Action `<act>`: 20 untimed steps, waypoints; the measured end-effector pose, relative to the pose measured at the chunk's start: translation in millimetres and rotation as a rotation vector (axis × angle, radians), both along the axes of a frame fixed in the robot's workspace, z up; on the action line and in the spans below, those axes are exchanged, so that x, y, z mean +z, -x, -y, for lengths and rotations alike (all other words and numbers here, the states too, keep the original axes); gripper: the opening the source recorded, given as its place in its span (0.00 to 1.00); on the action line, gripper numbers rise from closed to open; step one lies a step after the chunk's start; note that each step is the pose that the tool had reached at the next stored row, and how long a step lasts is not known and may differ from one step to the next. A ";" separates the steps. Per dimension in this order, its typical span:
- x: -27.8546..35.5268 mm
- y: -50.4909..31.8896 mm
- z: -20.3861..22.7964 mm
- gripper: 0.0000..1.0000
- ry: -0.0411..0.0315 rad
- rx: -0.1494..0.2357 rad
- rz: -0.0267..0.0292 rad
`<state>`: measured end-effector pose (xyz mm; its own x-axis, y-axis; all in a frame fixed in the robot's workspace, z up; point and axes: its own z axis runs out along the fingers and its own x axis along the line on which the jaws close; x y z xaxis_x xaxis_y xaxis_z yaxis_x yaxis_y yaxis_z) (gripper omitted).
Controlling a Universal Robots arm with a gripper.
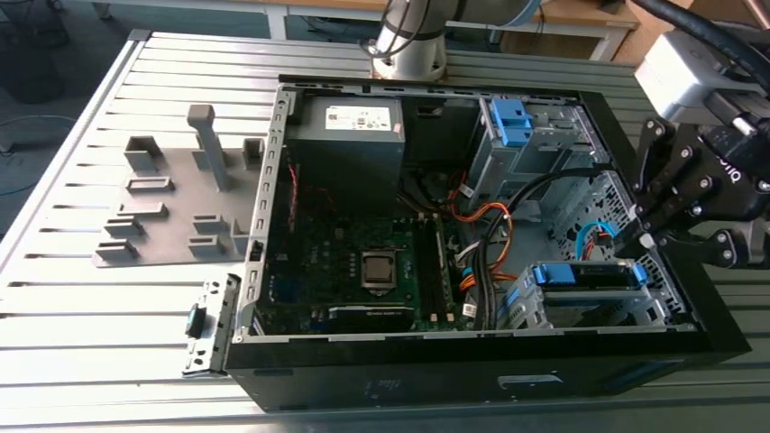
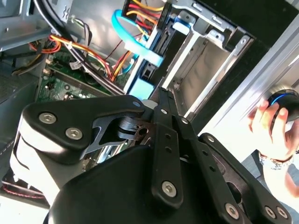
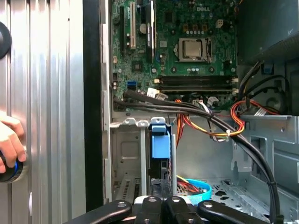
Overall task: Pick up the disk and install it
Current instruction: 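Insert the disk into the insertion slot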
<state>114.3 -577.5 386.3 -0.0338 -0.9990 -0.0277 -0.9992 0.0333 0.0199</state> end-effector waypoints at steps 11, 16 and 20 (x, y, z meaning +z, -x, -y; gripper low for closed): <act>-14.7 -17.0 0.0 0.11 0.0001 0.000 0.0000; -18.6 -29.4 0.0 0.11 -0.0002 0.000 -0.0001; -21.3 -35.7 0.0 0.11 0.0001 0.000 0.0000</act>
<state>149.9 -577.6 365.0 -0.0339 -0.9990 -0.0276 -0.9992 0.0333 0.0199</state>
